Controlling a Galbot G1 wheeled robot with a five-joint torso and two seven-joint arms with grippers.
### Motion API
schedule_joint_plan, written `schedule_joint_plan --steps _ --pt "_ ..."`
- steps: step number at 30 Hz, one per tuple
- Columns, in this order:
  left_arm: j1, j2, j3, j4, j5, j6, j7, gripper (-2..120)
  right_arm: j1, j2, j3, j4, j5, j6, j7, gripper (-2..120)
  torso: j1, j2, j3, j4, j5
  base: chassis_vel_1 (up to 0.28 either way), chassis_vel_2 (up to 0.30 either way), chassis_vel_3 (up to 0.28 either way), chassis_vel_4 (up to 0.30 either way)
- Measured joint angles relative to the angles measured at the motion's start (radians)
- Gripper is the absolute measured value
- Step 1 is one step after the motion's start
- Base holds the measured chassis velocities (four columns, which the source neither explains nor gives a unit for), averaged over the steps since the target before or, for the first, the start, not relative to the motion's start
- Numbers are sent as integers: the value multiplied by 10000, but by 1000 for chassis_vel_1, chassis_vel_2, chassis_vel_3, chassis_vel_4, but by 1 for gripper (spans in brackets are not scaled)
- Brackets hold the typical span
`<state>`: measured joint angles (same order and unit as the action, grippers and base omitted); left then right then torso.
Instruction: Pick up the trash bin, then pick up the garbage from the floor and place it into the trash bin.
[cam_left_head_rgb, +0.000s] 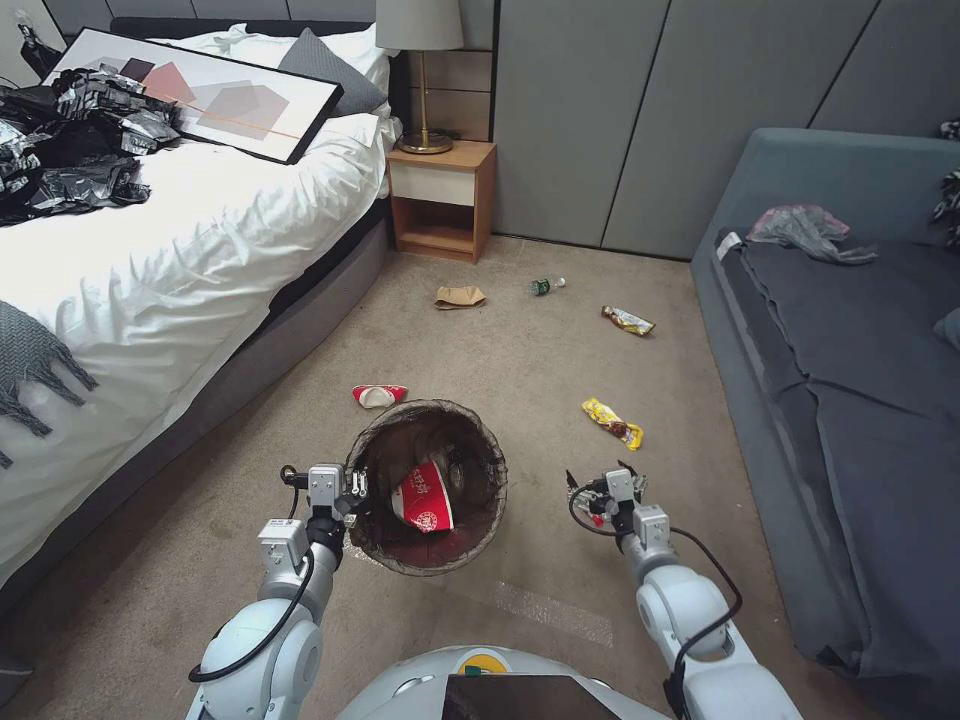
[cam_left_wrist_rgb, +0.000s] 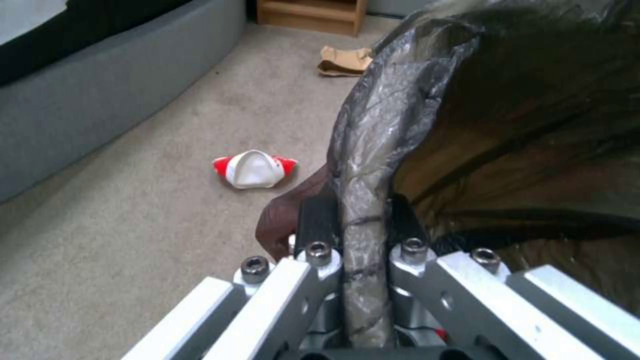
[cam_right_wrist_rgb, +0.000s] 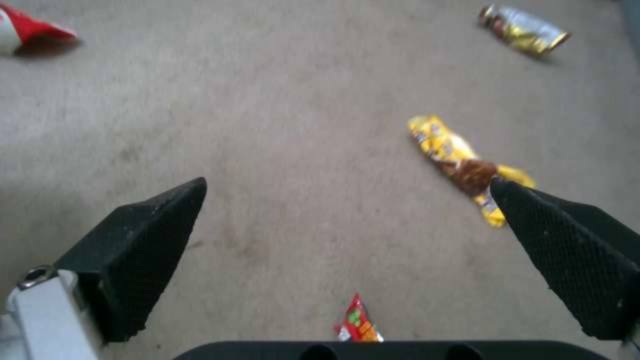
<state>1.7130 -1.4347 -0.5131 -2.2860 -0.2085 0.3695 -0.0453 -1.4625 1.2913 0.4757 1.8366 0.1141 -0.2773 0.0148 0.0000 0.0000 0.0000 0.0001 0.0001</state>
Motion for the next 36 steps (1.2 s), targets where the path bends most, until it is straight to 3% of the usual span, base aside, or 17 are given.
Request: schedule_joint_plan --steps 10,36 --pt "1 -66 -82 43 3 6 -16 2 912 -410 -304 -2107 333 -486 -163 100 0 0 0 -2 0 0 0 0 0" --pt "128 -76 -101 40 20 -3 -105 2 1554 -144 -180 -4214 213 501 -206 100 0 0 0 0 -1 0 0 0 0"
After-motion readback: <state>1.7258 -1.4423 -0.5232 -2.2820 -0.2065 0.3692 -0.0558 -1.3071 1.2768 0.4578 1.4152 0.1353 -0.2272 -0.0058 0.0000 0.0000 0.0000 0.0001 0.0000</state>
